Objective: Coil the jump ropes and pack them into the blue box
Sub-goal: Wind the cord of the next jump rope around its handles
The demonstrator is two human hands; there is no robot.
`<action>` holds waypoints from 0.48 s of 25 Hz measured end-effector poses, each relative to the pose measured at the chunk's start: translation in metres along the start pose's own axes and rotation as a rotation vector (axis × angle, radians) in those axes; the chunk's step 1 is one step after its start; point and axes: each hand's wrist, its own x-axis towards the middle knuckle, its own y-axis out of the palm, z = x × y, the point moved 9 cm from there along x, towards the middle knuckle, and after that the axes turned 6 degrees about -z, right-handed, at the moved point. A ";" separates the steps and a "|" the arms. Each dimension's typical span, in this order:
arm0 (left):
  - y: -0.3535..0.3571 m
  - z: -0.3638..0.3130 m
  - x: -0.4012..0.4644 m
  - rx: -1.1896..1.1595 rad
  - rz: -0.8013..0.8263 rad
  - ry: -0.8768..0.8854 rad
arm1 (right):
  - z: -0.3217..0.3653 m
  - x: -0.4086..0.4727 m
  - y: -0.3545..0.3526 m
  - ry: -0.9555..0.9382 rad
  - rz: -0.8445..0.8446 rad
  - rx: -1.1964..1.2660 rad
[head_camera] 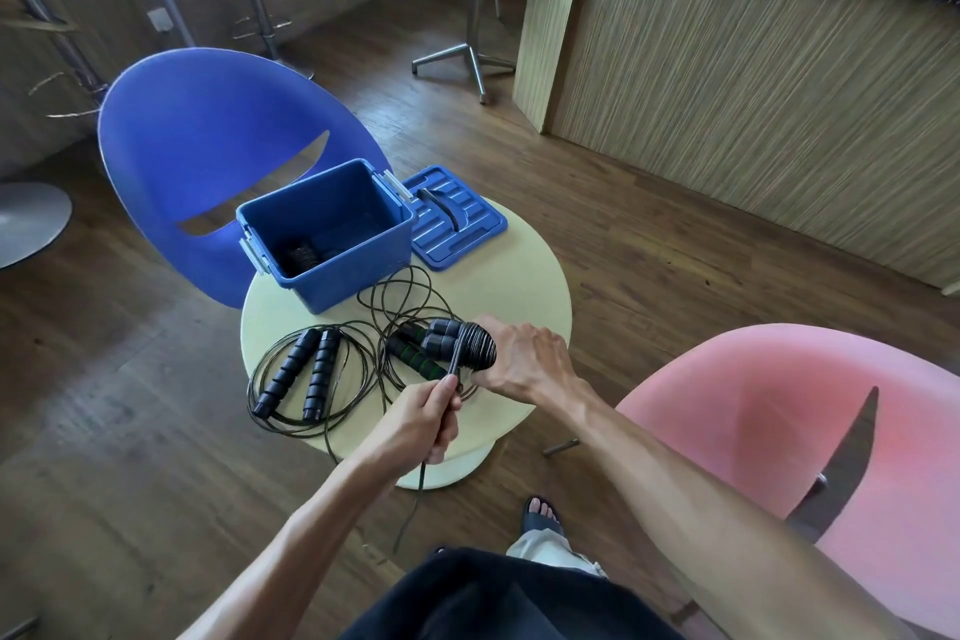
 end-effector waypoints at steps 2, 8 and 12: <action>-0.004 0.007 -0.003 0.111 0.008 0.056 | 0.002 -0.002 -0.005 -0.010 0.014 0.082; -0.028 0.009 0.001 0.696 0.020 0.439 | 0.025 -0.018 -0.022 -0.170 0.163 0.326; -0.048 -0.002 0.021 0.956 0.098 0.431 | 0.037 -0.035 -0.021 -0.268 0.241 0.390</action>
